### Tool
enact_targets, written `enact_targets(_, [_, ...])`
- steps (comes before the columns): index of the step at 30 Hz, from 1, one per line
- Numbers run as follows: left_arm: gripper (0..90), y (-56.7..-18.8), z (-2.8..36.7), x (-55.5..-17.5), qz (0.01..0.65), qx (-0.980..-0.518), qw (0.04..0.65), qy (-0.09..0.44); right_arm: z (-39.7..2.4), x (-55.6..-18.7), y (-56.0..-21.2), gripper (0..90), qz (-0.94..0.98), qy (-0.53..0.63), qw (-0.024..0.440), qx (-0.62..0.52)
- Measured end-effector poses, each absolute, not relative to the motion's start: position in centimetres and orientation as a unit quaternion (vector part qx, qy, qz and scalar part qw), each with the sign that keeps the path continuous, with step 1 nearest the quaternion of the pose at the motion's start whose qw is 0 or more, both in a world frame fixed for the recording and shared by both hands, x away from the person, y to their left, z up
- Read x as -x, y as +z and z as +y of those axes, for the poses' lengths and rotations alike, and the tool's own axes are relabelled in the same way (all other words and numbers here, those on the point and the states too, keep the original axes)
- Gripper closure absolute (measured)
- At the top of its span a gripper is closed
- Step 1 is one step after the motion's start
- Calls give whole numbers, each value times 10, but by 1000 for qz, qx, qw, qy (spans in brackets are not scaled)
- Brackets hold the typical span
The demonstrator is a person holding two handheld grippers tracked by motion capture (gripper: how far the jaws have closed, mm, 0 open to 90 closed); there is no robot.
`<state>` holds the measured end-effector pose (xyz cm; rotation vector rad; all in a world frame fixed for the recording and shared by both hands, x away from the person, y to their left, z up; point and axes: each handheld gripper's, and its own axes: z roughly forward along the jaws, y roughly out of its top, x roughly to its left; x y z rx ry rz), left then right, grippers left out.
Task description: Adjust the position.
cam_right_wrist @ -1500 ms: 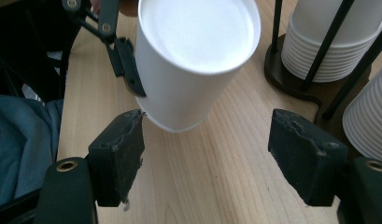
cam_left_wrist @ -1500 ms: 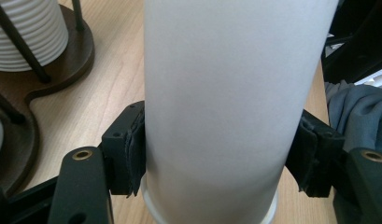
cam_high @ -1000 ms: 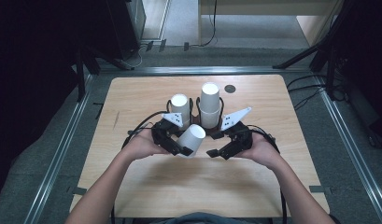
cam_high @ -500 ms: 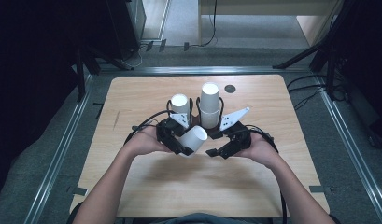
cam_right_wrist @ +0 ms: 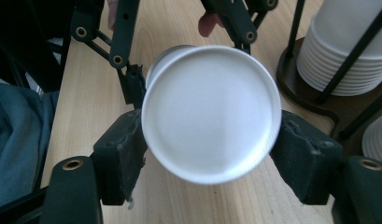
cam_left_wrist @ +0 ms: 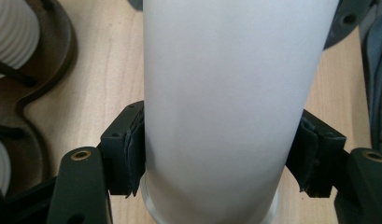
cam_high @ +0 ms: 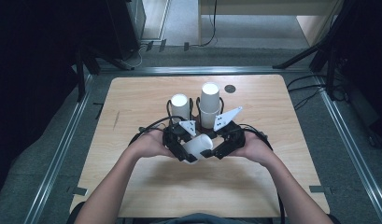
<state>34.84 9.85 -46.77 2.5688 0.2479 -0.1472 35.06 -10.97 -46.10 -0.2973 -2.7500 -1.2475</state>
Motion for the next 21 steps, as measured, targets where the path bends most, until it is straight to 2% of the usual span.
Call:
enact_targets(10, [302, -472, 95, -346, 79, -955, 278, -69, -102, -348, -462, 324, -909, -402, 69, 90])
enact_targets(16, [281, -473, 96, -346, 84, -950, 286, -92, -102, -348, -462, 343, -907, -398, 96, 100])
enact_targets(18, [236, -473, 98, -347, 92, -946, 297, -93, -103, -347, -460, 342, -908, -398, 87, 98])
enact_targets(20, [135, -473, 99, -346, 102, -945, 298, -86, -104, -347, -458, 341, -908, -398, 81, 100])
enact_targets(21, [125, -474, 100, -347, 106, -945, 299, -84, -105, -348, -457, 341, -907, -401, 80, 101])
